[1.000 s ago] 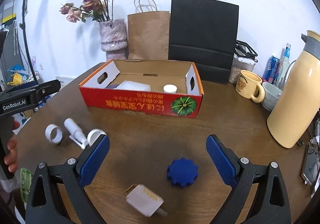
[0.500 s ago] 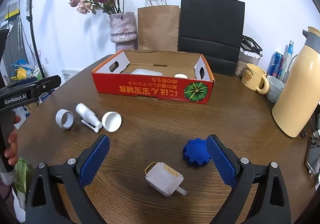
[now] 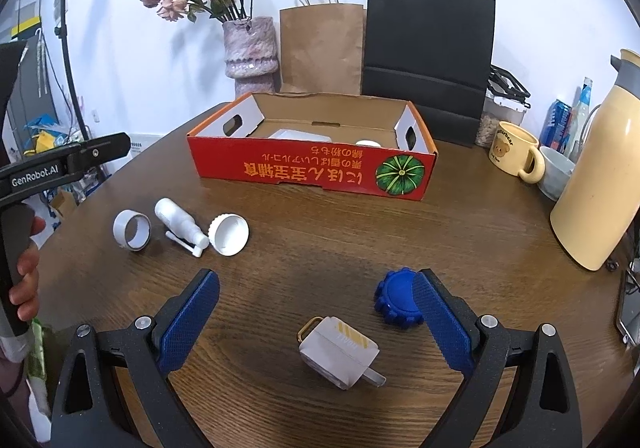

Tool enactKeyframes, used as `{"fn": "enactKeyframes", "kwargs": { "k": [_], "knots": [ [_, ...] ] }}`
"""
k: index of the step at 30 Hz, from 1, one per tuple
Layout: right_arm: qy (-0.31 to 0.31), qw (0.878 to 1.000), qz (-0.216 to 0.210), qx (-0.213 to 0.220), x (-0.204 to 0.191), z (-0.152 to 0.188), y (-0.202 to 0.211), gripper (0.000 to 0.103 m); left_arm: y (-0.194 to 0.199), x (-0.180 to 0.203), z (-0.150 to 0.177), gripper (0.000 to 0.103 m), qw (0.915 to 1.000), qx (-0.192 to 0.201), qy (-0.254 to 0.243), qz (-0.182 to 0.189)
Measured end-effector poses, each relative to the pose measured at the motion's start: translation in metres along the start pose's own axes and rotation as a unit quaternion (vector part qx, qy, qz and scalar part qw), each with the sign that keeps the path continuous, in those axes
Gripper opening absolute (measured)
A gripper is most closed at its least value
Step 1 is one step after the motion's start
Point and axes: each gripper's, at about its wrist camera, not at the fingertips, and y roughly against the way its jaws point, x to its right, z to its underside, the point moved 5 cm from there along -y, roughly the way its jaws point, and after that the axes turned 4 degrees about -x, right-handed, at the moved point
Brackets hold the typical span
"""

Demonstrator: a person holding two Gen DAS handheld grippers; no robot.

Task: Organize rigid objects
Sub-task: 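Grasp the green spray bottle by its body with the left gripper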

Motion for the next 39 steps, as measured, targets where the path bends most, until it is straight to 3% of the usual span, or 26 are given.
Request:
{"fn": "enactKeyframes", "kwargs": {
  "k": [5,10,13,15,28,39],
  "knots": [
    [0.011,1.000,-0.014,0.009,-0.005,0.006,0.009,0.100,0.062,-0.046,0.028,0.103,0.9978,0.015,-0.001,-0.065],
    [0.025,0.999,-0.034,0.009,-0.015,0.018,0.014,0.100,0.088,-0.090,0.106,0.103,0.9870,-0.061,0.015,-0.148],
    [0.036,0.998,-0.044,0.006,-0.024,0.026,0.014,0.100,0.091,-0.097,0.144,0.103,0.9849,-0.112,0.052,-0.122],
    [0.042,0.998,-0.048,0.005,-0.030,0.032,0.017,0.100,0.093,-0.096,0.157,0.103,0.9837,-0.122,0.061,-0.118],
    [0.055,0.997,-0.054,0.010,-0.053,0.077,0.048,0.100,0.094,-0.076,0.194,0.103,0.9843,-0.139,0.062,-0.089],
    [0.050,0.997,-0.050,0.007,-0.057,0.097,0.058,0.100,0.085,-0.071,0.204,0.103,0.9834,-0.148,0.077,-0.071]
  ]
}}
